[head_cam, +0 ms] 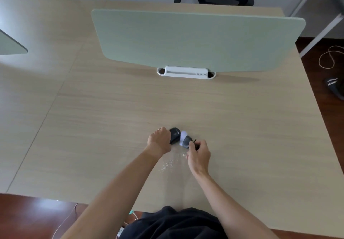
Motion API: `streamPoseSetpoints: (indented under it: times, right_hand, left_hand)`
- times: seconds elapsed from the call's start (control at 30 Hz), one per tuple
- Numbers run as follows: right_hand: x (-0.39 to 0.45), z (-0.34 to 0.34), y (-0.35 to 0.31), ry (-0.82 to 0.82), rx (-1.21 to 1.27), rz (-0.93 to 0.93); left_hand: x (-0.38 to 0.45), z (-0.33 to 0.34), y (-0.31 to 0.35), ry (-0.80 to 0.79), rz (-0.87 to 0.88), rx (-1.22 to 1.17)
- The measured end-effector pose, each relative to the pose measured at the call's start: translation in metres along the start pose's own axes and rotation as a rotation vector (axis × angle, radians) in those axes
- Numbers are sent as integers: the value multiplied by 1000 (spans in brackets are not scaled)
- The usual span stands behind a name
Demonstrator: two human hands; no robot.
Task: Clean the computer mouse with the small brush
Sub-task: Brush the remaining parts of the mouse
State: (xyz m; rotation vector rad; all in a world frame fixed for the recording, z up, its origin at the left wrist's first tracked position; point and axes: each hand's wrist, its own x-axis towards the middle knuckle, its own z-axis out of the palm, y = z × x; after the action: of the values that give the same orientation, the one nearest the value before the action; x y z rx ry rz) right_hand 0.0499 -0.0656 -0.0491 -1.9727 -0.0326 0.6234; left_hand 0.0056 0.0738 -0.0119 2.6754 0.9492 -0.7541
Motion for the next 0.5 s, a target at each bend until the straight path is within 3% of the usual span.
streamPoseSetpoints:
  times: [0.07,0.2,0.37,0.5]
  right_hand:
    - [2,1,-4,-41,9,-1]
    - [4,-1,-10,-286,-101,53]
    - [20,-4,-14,-94,-43,27]
    - [17,4,-16,-268,-126,57]
  left_hand:
    - [0,-1,1,-3,-3,-5]
    - [-1,-1,1,-8,-14,10]
    - [-6,3,-2,-15,-9,-5]
    - [-3,5,-1,-39,-13,40]
